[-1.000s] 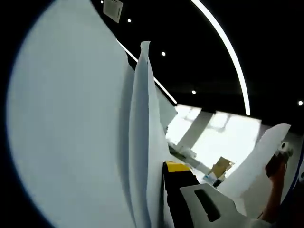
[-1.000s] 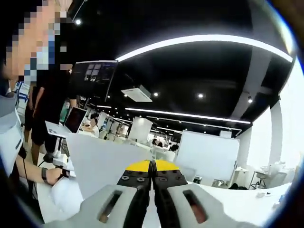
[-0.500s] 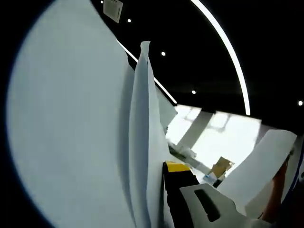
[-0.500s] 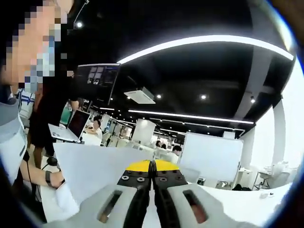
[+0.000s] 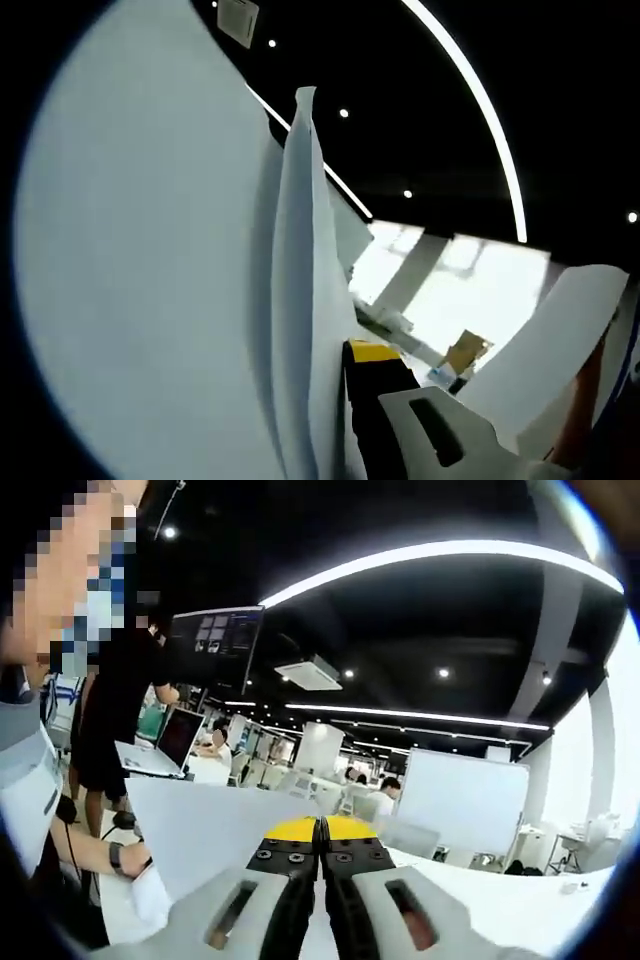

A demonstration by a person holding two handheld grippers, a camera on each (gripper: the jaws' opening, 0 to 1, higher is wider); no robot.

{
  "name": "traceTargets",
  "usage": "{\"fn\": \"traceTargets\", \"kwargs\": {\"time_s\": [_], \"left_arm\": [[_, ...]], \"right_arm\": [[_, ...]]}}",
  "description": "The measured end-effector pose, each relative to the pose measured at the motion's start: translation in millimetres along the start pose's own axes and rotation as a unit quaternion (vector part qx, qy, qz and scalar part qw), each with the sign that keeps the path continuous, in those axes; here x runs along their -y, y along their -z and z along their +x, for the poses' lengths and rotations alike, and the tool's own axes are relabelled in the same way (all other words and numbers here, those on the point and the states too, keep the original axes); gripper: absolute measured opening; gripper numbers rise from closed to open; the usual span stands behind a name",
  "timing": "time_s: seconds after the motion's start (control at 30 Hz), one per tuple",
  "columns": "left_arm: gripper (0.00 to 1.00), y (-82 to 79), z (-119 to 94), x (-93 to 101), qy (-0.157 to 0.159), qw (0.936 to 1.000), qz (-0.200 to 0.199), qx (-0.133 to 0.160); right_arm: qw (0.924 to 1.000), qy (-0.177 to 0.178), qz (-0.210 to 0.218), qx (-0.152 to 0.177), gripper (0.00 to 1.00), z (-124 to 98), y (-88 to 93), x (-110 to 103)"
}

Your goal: Organize the stack of printing papers by aligning and flattening the scattered papers on the table

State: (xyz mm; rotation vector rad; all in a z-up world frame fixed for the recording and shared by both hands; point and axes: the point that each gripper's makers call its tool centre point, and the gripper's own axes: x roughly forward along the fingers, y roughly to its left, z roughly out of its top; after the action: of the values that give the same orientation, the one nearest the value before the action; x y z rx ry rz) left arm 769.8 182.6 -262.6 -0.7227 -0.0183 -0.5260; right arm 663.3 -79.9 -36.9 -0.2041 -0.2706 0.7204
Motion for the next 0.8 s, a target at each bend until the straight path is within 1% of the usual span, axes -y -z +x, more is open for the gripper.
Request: {"fn": "traceTargets", "kwargs": {"time_s": [0.43,0.67,0.8], "left_arm": [[0.06,0.1,-0.1,-0.1,0.000,1.0000,0.001,0.000],[0.06,0.4,-0.3,-0.1,0.000,1.0000,0.002,-0.001],[0.06,0.6,-0.5,0.4,0.000,1.0000,0.002,-0.001]], "right_arm": [[0.9990,-0.026,0.011,-0.034,0.00,30.5,16.2,-6.1],[0.9968,-0.038,0.021,-0.068,0.00,50.9,41.1,-10.2],[0.9954,-0.048,0.026,-0.079,0.00,58.5,50.9,-13.3]]}}
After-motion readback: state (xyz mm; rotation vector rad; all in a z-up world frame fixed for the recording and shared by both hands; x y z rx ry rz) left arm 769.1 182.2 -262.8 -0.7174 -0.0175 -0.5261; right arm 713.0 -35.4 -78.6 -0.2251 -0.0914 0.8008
